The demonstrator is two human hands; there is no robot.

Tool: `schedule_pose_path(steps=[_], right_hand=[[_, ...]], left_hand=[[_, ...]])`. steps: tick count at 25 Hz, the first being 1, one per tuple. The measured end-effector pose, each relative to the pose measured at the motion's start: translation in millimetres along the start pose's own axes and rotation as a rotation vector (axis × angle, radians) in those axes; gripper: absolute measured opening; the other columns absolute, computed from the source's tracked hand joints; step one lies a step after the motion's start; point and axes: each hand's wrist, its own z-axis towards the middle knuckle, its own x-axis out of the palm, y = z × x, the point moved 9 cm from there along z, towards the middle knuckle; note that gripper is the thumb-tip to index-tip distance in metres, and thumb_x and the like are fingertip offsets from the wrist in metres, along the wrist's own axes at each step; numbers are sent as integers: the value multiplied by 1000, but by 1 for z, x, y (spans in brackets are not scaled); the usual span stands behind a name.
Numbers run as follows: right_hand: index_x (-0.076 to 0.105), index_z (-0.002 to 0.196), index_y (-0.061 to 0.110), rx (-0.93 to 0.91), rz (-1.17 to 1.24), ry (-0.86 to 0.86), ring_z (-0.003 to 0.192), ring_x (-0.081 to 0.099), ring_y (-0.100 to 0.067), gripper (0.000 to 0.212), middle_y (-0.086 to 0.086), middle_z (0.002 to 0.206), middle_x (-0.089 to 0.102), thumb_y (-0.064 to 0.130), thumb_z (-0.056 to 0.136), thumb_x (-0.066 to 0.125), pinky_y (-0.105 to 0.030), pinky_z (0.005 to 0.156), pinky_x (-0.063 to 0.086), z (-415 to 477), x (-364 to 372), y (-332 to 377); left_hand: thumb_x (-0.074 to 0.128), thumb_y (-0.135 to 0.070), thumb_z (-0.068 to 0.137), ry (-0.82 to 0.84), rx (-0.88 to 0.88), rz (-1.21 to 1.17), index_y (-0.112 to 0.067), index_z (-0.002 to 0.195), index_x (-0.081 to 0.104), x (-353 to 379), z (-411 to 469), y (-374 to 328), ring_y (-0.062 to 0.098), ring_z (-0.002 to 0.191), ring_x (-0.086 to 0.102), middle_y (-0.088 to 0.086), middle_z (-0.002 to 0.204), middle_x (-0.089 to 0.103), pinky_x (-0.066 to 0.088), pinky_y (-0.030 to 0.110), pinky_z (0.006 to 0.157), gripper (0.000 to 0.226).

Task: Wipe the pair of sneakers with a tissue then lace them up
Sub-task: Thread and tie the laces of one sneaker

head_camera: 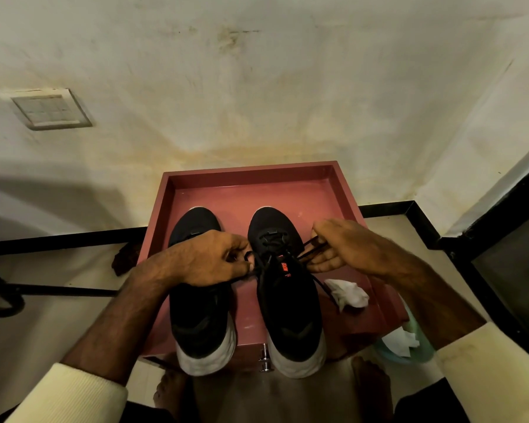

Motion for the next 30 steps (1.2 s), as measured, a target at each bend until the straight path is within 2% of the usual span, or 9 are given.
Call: schedule_pose_path(steps=[3,5,7,14,16,19,23,25,30], right_hand=[[59,88,10,-3,51,45,107,75,-29,32,-17,114,76,24,109,40,-38,97,61,2,1,-1],[65,108,8,-26,59,102,110,75,-24,17,-12,119,76,24,103,60,-39,101,59,4,-2,-6],[67,123,13,-28,35,179,109,75,-20,28,-7,118,77,21,96,72,-35,98,59,3,-3,-11],[80,107,14,-125,-203,50,91,78,-15,16,2,95,81,16,92,78,-31,85,64,14,-3,-11],[80,105,14,-125,-231,29,88,79,-16,14,1,94,82,16,92,78,-29,82,64,14,-3,-9],[74,109,5,-91,-174,42,88,79,-17,15,-8,97,81,14,98,69,-27,80,64,13,-4,-8],[63,120,-2,-4,-131,175,100,78,-22,25,-16,110,77,19,106,57,-35,92,63,9,6,-16],[59,123,-4,40,-83,205,99,78,-22,28,-19,112,75,18,108,53,-28,86,64,6,9,-19],[56,119,1,-39,-106,73,93,78,-14,22,-11,106,75,21,109,50,-22,79,62,8,-1,-14]], left_hand=[[63,-36,98,-16,7,-5,-24,97,68,-2,0,0,7,84,72,-8,92,75,60,39,86,14],[65,-33,98,-30,15,-41,-25,98,69,-3,0,0,5,86,72,-9,93,75,60,37,88,9],[69,-28,97,-31,26,-93,-27,103,72,-4,0,-2,1,91,72,-11,98,76,59,32,92,7],[76,-20,92,-51,39,-93,-30,104,78,-6,2,-6,3,92,73,-11,96,78,58,25,89,16],[75,-17,92,-54,45,-105,-28,100,78,-6,2,-7,0,90,73,-14,95,78,58,22,86,14],[73,-15,89,-70,75,-134,-21,91,74,-8,1,-10,7,87,74,-8,91,78,61,33,84,7],[74,-14,88,-93,96,-129,-19,81,65,-10,1,-10,9,88,74,-6,87,76,60,38,83,13],[73,-16,88,-101,89,-122,-20,80,63,-11,1,-7,10,92,75,-6,87,76,61,40,86,14],[70,-14,91,-175,59,-98,-19,89,65,-14,4,-8,3,86,73,-9,90,76,58,28,80,7]])
